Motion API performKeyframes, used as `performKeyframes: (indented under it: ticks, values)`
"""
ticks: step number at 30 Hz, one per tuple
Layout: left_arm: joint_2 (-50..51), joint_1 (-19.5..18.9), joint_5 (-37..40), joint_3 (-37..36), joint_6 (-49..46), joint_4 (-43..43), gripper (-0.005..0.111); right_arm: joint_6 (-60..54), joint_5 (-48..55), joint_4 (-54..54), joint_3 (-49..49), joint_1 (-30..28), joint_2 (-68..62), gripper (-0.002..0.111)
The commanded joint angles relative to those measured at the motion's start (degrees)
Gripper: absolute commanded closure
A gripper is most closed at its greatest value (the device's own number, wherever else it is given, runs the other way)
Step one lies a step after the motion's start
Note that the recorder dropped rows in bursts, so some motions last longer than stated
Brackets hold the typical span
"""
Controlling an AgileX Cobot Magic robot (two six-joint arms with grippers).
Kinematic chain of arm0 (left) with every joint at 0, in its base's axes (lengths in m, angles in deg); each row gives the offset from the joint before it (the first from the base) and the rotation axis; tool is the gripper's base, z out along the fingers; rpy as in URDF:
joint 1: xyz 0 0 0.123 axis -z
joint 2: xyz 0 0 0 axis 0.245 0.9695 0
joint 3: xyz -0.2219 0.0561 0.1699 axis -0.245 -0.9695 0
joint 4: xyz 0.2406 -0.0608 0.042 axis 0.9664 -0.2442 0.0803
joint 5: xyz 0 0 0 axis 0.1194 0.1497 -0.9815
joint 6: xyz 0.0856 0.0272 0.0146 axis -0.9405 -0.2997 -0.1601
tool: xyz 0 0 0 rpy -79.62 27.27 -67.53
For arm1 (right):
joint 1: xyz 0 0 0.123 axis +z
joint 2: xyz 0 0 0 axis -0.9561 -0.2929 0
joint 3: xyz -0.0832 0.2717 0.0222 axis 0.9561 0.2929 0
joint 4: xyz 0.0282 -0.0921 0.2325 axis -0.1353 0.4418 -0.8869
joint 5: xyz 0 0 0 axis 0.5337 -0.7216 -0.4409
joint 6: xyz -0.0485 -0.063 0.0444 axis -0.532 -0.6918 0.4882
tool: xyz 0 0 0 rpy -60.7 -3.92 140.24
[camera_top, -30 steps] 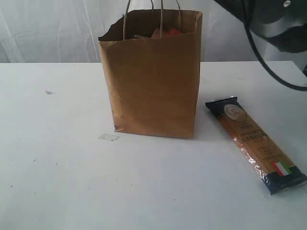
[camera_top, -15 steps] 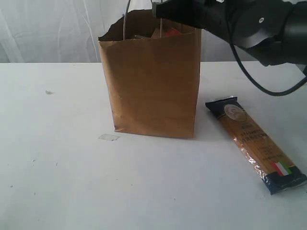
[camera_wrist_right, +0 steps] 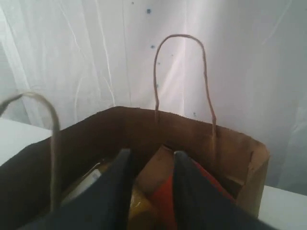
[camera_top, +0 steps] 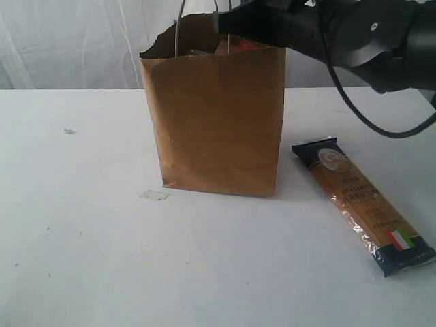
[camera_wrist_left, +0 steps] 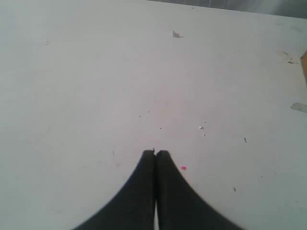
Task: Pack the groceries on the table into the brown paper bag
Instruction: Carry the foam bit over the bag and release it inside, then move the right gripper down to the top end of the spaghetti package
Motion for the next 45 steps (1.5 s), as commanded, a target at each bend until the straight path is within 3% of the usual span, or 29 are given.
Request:
performKeyframes:
  ticks: [1, 8, 11, 17, 26, 31, 36, 41, 45]
  values:
    - [-0.3, -0.1, -0.2, 0.0, 0.2, -0.4, 0.107, -1.3, 5.0, -0.1, 0.0, -0.3, 4.1, 0.081]
    - [-0.3, -0.1, -0.2, 0.0, 0.2, -0.4, 0.107, -2.3, 12.3, 0.1, 0.0, -0.3, 11.8, 0.081]
    - [-0.3, -0.1, -0.2, 0.0, 0.2, -0.4, 0.107, -2.3, 22.6, 1.5, 0.0, -0.3, 14.9, 0.081]
    - [-0.3, -0.1, -0.2, 0.0, 0.2, -0.4, 0.107, -1.2, 45.1, 14.4, 0.0, -0.3, 19.6, 0.081]
    - [-0.3, -0.1, -0.2, 0.0, 0.2, -0.4, 0.107, 16.2, 69.2, 36.8, 0.0, -0.3, 21.8, 0.081]
    - [-0.3, -0.1, -0.2, 0.0, 0.2, -0.4, 0.107, 20.4, 70.5, 45.0, 2.3, -0.3, 21.8, 0.081]
    - [-0.3, -0.1, -0.2, 0.0, 0.2, -0.4, 0.107, 24.4, 63.4, 57.5, 7.0, -0.3, 21.5, 0.082]
    - [-0.3, -0.1, -0.2, 0.0, 0.2, -0.4, 0.107, 41.5, 62.9, 78.9, 9.1, -3.3, 17.0, 0.106]
    - [-0.3, -0.1, -0.2, 0.0, 0.2, -0.4, 0.107, 44.5, 66.4, 79.4, 9.1, -10.3, 9.1, 0.108]
